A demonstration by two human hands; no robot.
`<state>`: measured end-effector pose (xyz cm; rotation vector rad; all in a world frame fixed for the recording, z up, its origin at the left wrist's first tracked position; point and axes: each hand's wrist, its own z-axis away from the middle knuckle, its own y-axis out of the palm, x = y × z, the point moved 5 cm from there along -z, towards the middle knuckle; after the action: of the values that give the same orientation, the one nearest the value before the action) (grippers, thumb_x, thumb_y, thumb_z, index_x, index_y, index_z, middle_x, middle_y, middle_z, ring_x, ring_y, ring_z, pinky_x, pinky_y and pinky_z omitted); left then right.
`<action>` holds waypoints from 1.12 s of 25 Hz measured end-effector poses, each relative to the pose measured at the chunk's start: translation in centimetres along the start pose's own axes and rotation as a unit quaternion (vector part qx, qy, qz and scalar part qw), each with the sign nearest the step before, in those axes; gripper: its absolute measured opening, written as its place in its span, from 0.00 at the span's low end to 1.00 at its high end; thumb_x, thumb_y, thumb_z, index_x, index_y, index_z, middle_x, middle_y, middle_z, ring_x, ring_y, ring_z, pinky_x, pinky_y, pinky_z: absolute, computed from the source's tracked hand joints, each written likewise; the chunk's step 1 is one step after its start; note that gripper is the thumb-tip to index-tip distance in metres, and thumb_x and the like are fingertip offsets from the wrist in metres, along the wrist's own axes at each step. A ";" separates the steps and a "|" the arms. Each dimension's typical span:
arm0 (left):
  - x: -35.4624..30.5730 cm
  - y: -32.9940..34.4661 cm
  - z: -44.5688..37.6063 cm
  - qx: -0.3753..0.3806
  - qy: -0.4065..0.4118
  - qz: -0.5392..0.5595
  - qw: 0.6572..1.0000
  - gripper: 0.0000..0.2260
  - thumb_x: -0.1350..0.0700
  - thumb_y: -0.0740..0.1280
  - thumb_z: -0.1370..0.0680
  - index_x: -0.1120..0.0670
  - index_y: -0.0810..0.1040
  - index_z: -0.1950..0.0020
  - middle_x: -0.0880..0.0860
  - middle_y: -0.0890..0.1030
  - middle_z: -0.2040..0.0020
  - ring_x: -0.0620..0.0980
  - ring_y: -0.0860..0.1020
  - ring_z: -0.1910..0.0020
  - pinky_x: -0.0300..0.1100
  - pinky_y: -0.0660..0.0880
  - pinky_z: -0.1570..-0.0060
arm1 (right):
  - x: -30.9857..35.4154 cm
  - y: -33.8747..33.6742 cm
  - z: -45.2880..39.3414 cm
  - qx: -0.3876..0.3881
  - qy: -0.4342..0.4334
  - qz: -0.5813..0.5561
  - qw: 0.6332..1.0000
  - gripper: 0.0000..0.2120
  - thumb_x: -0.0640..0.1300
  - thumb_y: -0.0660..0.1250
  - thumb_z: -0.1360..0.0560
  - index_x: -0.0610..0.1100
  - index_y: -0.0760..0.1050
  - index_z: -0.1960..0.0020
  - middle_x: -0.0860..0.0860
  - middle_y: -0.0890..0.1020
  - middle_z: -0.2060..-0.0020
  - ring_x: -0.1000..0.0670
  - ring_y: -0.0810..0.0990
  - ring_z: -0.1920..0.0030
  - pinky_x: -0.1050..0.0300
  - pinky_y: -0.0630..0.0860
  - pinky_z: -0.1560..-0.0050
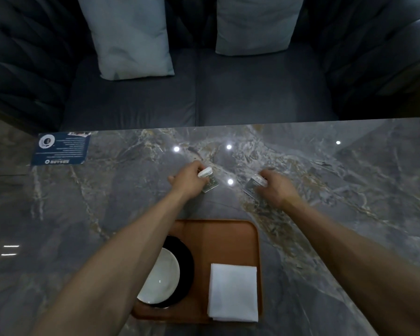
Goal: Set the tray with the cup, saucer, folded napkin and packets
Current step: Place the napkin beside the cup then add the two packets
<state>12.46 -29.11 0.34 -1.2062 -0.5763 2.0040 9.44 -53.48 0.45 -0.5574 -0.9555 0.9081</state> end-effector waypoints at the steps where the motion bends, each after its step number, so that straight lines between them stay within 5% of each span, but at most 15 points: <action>1: 0.4 0.0 0.5 0.005 0.001 0.016 1.000 0.05 0.56 0.68 0.26 0.47 0.73 0.57 0.49 0.82 0.55 0.52 0.78 0.50 0.52 0.64 0.40 | -0.1 0.1 0.5 0.001 -0.003 -0.003 1.000 0.10 0.43 0.67 0.25 0.43 0.75 0.45 0.41 0.82 0.48 0.40 0.79 0.46 0.51 0.71 0.54; 15: 1.3 0.0 7.0 0.065 0.014 0.041 0.997 0.06 0.45 0.69 0.33 0.46 0.76 0.64 0.52 0.84 0.57 0.58 0.81 0.49 0.65 0.70 0.39 | 1.2 1.6 7.5 0.030 -0.047 -0.044 0.997 0.08 0.48 0.67 0.25 0.48 0.80 0.47 0.46 0.84 0.51 0.45 0.81 0.49 0.53 0.73 0.52; 21: 1.7 1.1 9.0 0.101 0.045 -0.010 0.994 0.05 0.52 0.70 0.26 0.45 0.77 0.60 0.49 0.83 0.57 0.51 0.81 0.54 0.54 0.76 0.47 | 0.9 4.2 9.5 0.040 -0.058 -0.014 0.997 0.01 0.47 0.67 0.25 0.51 0.78 0.54 0.47 0.84 0.52 0.46 0.81 0.49 0.58 0.68 0.57; 28: 1.0 3.5 10.2 0.128 0.068 -0.173 0.974 0.05 0.51 0.68 0.23 0.46 0.77 0.48 0.50 0.81 0.45 0.52 0.75 0.42 0.53 0.63 0.35 | 0.3 7.0 10.2 0.023 -0.035 0.080 0.996 0.12 0.50 0.62 0.23 0.54 0.76 0.40 0.48 0.81 0.42 0.45 0.67 0.33 0.46 0.68 0.36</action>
<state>1.93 -30.69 2.11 -0.9997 -0.4120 1.6301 -2.19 -49.35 0.28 -0.5713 -0.9604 1.0977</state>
